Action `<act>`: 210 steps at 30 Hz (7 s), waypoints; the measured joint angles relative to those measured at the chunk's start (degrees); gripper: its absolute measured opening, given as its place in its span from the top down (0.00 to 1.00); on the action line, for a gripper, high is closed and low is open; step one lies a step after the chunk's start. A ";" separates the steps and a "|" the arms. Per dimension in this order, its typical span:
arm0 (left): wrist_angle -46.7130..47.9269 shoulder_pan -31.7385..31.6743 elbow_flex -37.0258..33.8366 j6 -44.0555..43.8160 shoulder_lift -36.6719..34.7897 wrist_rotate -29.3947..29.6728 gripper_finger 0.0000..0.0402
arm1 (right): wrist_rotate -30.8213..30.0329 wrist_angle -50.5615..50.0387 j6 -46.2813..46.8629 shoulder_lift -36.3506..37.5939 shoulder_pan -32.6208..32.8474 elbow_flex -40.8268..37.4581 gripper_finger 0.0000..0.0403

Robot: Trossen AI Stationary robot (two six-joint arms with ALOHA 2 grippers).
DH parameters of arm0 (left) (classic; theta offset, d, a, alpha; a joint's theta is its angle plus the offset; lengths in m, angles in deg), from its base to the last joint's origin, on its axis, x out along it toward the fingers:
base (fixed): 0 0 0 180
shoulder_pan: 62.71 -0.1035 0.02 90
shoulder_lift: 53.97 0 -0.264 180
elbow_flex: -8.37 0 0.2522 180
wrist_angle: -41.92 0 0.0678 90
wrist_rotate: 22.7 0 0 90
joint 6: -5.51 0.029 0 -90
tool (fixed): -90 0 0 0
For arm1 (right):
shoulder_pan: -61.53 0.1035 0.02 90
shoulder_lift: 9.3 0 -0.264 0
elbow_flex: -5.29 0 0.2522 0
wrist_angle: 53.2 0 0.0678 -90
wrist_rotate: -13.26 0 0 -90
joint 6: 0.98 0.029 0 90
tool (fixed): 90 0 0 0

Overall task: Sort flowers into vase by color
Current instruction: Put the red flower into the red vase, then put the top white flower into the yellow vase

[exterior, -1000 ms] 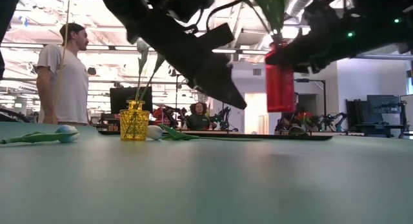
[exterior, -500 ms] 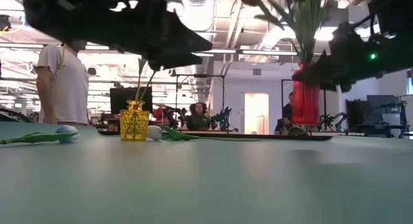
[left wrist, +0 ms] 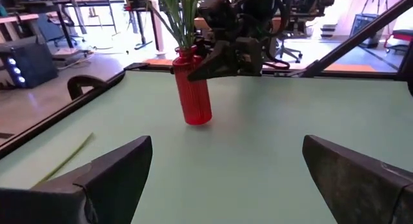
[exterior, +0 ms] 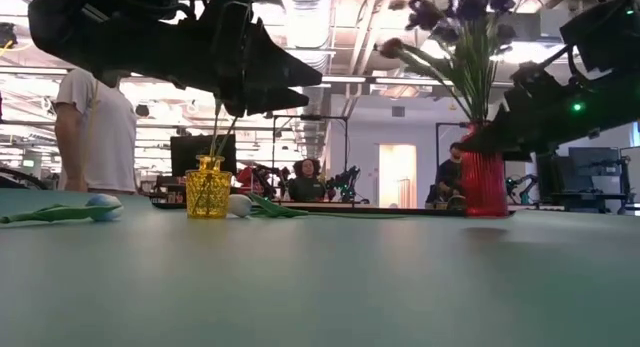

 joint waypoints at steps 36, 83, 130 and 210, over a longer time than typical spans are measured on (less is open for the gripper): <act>0.22 0.04 0.00 -1.84 0.07 -0.98 0.03 | 4.82 -0.08 -1.54 0.03 0.01 -1.12 0.21; 0.59 0.04 0.00 -1.83 0.09 -1.00 0.03 | 3.82 -22.16 -14.61 0.12 1.42 8.00 0.08; 0.85 0.04 0.00 -2.40 0.09 -1.00 0.03 | 22.53 -72.08 8.18 0.10 -0.91 25.24 0.08; 98.91 -38.37 73.02 13.51 38.42 -23.97 0.07 | 35.61 -67.54 35.88 -0.03 27.42 35.22 0.14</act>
